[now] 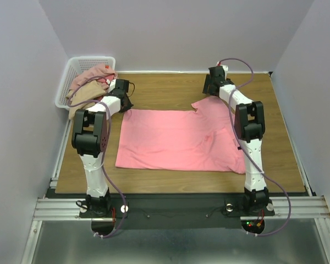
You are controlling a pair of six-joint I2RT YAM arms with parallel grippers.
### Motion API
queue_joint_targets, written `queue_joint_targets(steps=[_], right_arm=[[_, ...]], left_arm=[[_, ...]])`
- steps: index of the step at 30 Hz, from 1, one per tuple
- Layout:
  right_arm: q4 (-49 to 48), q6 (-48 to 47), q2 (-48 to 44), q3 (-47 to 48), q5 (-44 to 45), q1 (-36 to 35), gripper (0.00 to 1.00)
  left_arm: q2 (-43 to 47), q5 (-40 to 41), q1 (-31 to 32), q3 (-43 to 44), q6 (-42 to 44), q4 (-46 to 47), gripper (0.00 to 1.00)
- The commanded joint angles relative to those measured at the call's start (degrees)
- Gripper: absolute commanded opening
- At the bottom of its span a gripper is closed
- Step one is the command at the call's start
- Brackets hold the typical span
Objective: Fold and stack the t-shirts
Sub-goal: Fold the tshirt
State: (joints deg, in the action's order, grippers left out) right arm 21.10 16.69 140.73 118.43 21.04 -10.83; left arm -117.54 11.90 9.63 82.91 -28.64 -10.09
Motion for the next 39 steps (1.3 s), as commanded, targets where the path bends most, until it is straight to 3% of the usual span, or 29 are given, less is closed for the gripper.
queue_joint_targets(steps=[1,3,7,9,10,12,14,22,29,30,39], right_arm=[[-0.45,0.62,0.25,0.49,1.90,0.37,0.78],[-0.36,2.29,-1.49,-2.67,2.34,0.37,0.69],[-0.36,2.91,-2.83,-5.23,2.96,0.37,0.41],[-0.27,2.39,-2.83,-5.05,3.74,0.37,0.34],[-0.27,2.21,-3.09,-5.23,3.83,0.46,0.24],[-0.27,2.12,-3.70,-5.58,4.27,0.37,0.17],[-0.27,1.68,-4.93,-5.49,4.28,0.37,0.01],[-0.36,2.47,-16.17,-14.88,3.66,0.37,0.00],[-0.36,5.54,-31.99,-33.24,3.31,0.37,0.01],[-0.27,9.12,-38.53,-40.57,3.22,0.37,0.01],[-0.19,9.15,-51.94,-52.50,0.93,0.37,0.01]], left_arm=[[5.38,-0.82,0.13,-0.91,1.92,1.12,0.00],[5.91,-1.09,0.13,-1.79,2.19,1.65,0.00],[6.79,-1.88,0.30,-3.46,2.28,2.79,0.00],[7.06,-2.58,0.39,-4.16,2.36,3.14,0.00],[7.32,-2.67,0.39,-4.34,2.36,3.40,0.00],[7.84,-2.67,0.48,-4.95,2.37,3.49,0.00],[8.20,-2.67,0.48,-5.48,2.36,3.76,0.00],[11.10,-2.76,0.48,-8.64,2.10,5.25,0.00],[14.70,-3.81,0.48,-13.12,1.75,7.27,0.00],[16.18,-3.99,0.57,-15.22,1.49,8.23,0.00],[21.11,-3.38,0.48,-20.86,1.05,9.12,0.00]])
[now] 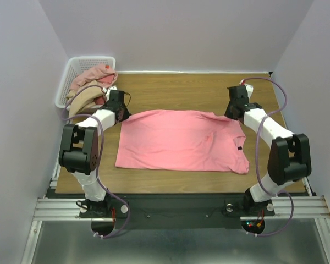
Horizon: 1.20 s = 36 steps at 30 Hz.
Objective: Fold and stack the t-shirts
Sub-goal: Fold the tshirt
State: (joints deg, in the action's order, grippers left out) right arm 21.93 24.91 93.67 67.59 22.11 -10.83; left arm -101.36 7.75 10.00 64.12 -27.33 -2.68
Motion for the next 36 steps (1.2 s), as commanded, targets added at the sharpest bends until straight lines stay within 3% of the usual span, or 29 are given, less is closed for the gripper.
queue_joint_targets(steps=[1,7,14,23,36], right_arm=[[-1.02,0.93,-7.16,-3.33,-0.22,0.37,0.00],[1.09,0.76,-15.08,-6.42,-2.77,0.46,0.00],[5.40,1.28,-20.89,-10.11,1.79,0.37,0.01],[8.39,3.04,-21.95,-11.43,5.22,0.46,0.00],[11.20,3.57,-25.46,-12.48,5.58,0.37,0.00]], left_arm=[[5.38,0.78,0.11,-2.68,-0.53,1.97,0.00],[7.67,2.79,0.11,-5.76,-1.06,2.33,0.00],[10.65,5.17,-0.24,-7.34,-2.02,1.10,0.00],[13.73,7.72,-0.86,-9.62,-2.03,-0.31,0.00],[15.75,4.03,-0.77,-12.61,-2.37,1.62,0.00]])
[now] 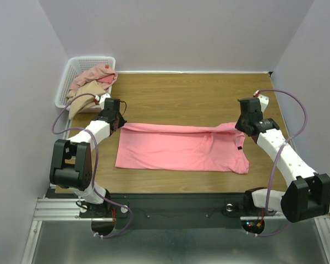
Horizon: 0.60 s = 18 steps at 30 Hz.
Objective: Fold and stack the t-shirts
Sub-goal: Fold the tshirt
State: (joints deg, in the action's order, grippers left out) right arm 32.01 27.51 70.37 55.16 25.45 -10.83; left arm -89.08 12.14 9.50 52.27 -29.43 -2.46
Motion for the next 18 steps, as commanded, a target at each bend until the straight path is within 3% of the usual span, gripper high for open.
queue_joint_targets(steps=[1,18], right_arm=[[1.21,1.06,-2.51,-0.14,2.23,0.37,0.00],[3.76,10.10,-7.44,-13.66,-1.45,0.46,0.01]], left_arm=[[3.91,-0.19,-0.36,-0.94,-0.28,1.58,0.00],[5.58,0.16,-0.36,-9.20,-3.17,2.20,0.00]])
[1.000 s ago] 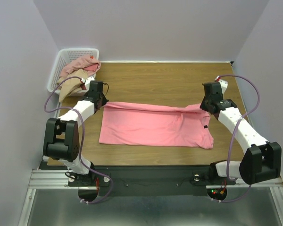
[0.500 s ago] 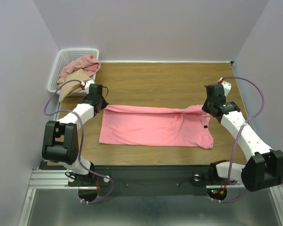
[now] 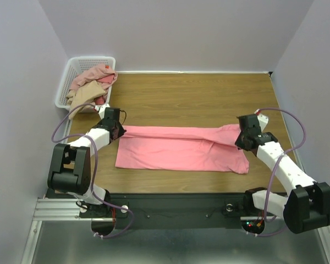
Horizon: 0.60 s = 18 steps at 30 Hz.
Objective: Fold and stack the t-shirts
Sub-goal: Fold the tshirt
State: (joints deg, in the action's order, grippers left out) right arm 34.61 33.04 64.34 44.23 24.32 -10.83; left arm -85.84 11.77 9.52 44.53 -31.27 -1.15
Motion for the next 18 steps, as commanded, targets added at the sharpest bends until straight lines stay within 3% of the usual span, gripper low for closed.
queue_joint_targets(steps=[1,4,5,6,7,8,10,11,15,17,18], right_arm=[[1.16,5.19,-1.41,-3.53,-1.02,0.37,0.01],[1.16,6.51,-1.23,-6.52,-1.02,0.37,0.05],[1.51,7.04,-1.32,-7.04,-1.29,0.37,0.07],[1.60,8.26,-1.58,-7.31,-1.90,0.37,0.11],[1.69,8.62,-1.93,-7.40,-5.21,0.37,0.26],[1.69,8.71,-2.89,-7.58,-7.24,0.37,0.36],[2.73,8.28,-4.65,-7.93,-12.16,0.37,0.58],[3.44,8.27,-6.92,-7.93,-12.45,0.37,0.64],[4.68,8.36,-11.85,-6.18,-13.59,0.37,0.90],[3.02,7.31,-12.04,-3.81,-14.90,0.37,1.00],[1.88,6.26,-11.69,-3.01,-16.04,0.37,1.00]], left_arm=[[2.43,0.36,-0.38,-1.82,-1.60,0.88,0.00],[2.35,0.01,-0.38,-3.22,-2.04,0.88,0.00],[2.52,0.09,-0.38,-3.66,-2.57,0.88,0.07],[3.04,0.01,-0.38,-4.45,-2.83,0.88,0.20],[3.57,0.01,-0.38,-4.80,-3.10,0.45,0.34],[4.19,0.18,-0.38,-5.15,-3.45,-0.08,0.60],[7.07,1.75,-0.38,-5.51,-4.94,-2.79,0.76],[8.22,2.64,-0.38,-5.42,-5.47,-4.03,0.98],[14.72,5.63,-0.38,-3.59,-8.45,-10.70,0.99],[15.79,4.23,-0.38,-2.27,-8.46,-11.25,0.99],[15.97,3.36,-0.29,-1.82,-8.63,-11.16,0.99]])
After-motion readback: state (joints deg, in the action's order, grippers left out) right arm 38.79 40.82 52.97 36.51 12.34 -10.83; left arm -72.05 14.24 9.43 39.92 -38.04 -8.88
